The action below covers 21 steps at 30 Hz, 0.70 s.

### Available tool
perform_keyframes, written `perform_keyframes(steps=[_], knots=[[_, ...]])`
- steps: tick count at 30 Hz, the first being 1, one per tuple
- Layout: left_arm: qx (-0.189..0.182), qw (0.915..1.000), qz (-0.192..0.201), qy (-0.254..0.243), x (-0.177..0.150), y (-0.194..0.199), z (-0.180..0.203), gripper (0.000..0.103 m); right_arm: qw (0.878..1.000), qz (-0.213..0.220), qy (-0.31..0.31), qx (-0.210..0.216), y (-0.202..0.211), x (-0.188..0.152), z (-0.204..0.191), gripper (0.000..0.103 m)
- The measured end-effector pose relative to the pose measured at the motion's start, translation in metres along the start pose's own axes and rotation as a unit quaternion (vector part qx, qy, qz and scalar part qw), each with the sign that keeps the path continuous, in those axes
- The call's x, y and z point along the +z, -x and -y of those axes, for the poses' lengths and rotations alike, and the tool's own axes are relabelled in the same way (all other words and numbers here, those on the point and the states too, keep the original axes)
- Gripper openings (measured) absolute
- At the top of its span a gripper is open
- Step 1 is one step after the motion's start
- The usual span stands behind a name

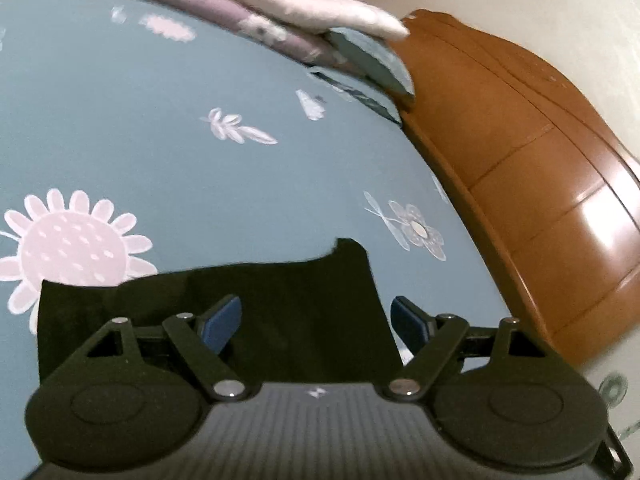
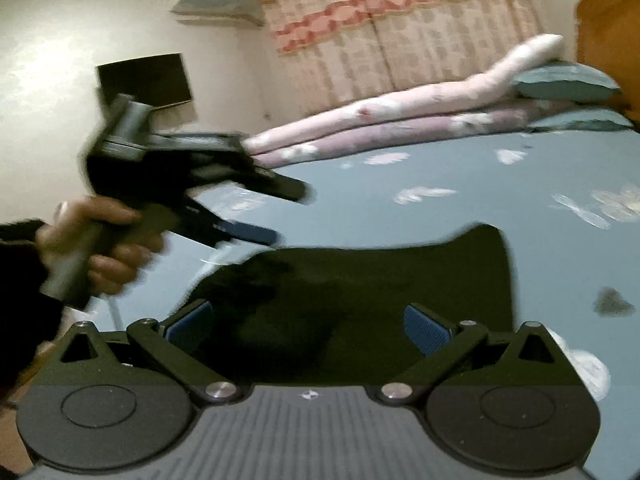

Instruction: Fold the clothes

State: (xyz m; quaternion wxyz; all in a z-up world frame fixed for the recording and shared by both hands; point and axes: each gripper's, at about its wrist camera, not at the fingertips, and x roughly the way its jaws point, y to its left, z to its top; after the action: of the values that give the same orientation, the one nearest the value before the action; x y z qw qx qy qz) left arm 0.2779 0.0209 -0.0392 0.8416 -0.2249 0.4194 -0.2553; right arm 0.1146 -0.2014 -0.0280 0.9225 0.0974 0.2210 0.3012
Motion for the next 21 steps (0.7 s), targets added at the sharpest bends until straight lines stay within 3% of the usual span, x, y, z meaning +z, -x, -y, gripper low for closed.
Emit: perform_keyframes(steps=[4,8,13,16,21], knots=[[0.021,0.9987,-0.033,0.034,-0.002,-0.028,-0.035,0.079,1.000,-0.022,0.002,0.018,-0.025,-0.004,-0.014,0.103],[0.009,0.9994,-0.030,0.017,-0.007,-0.028,-0.047,0.074,0.997,-0.071,-0.006,0.018,-0.050,-0.021,-0.015,0.103],[0.003,0.9993,-0.025,0.029,0.002,-0.007,-0.038,0.075,0.997,-0.072,-0.002,-0.003,-0.047,-0.018,-0.016,0.103],[-0.026,0.9995,-0.016,0.009,-0.001,0.012,-0.026,0.081,0.998,-0.053,-0.009,0.018,-0.038,-0.011,-0.024,0.103],[0.022,0.9985,-0.047,0.015,-0.019,0.004,-0.042,0.078,0.998,-0.066,-0.008,0.023,-0.043,-0.015,-0.031,0.103]])
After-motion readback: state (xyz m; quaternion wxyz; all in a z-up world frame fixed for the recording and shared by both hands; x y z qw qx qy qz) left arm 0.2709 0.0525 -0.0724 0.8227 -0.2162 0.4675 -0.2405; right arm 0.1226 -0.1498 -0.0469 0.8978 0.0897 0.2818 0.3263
